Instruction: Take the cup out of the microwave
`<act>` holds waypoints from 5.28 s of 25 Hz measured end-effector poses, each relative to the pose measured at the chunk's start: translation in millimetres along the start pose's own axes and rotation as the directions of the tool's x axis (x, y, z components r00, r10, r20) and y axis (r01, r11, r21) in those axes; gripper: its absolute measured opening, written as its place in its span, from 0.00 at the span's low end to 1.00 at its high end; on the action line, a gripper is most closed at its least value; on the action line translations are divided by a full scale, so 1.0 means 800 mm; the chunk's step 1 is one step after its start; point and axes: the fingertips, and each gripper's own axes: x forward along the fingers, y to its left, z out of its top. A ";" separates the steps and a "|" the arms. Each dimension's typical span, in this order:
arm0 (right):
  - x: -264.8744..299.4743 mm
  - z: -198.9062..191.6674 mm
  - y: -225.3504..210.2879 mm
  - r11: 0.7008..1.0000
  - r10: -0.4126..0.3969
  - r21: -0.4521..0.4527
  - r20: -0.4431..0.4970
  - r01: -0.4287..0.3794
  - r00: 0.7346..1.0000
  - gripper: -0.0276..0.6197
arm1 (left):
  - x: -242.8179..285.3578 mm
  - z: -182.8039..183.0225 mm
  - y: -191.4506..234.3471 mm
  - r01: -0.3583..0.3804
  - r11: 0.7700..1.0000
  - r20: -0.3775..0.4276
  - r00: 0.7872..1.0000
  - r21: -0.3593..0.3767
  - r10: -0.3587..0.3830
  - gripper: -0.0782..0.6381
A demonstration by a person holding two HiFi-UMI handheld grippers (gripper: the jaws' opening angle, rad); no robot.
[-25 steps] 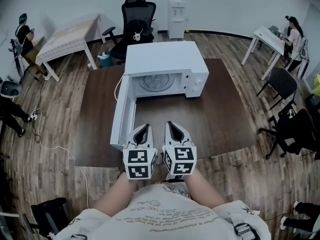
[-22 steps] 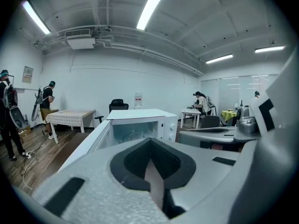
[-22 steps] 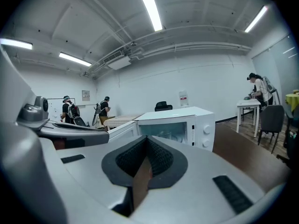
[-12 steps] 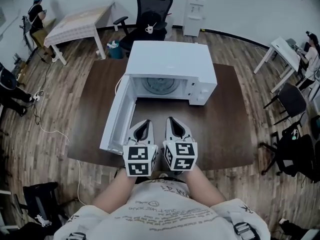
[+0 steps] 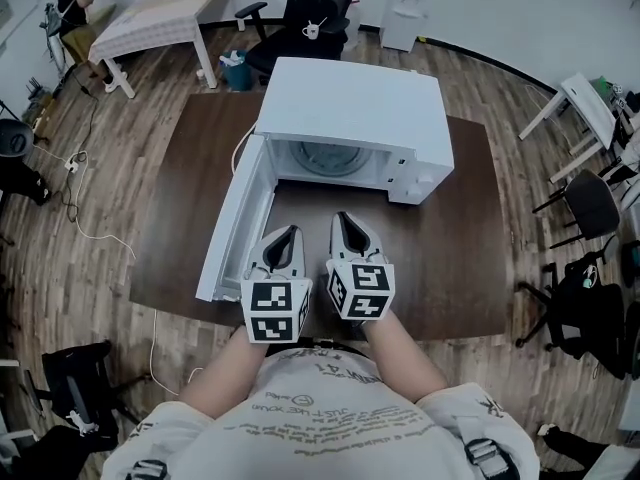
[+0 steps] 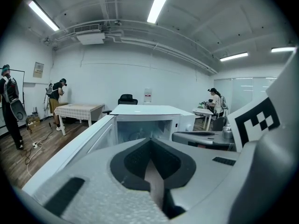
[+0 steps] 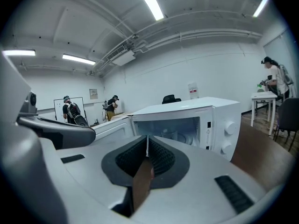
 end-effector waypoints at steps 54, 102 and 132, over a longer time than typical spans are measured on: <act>0.317 -0.108 -0.047 0.989 -0.115 -0.119 -0.214 0.091 0.970 0.25 | 0.074 -0.011 0.081 -0.009 0.998 -0.096 0.995 -0.062 0.003 0.13; 0.163 -0.039 -0.052 0.909 -0.198 -0.386 -0.063 0.159 0.978 0.13 | 0.042 0.001 0.040 0.039 0.998 -0.018 0.999 -0.059 -0.040 0.13; -0.039 -0.006 -0.039 0.948 -0.135 -0.294 -0.013 0.126 0.991 0.11 | 0.017 -0.002 -0.031 0.129 0.991 0.006 0.992 -0.047 -0.129 0.13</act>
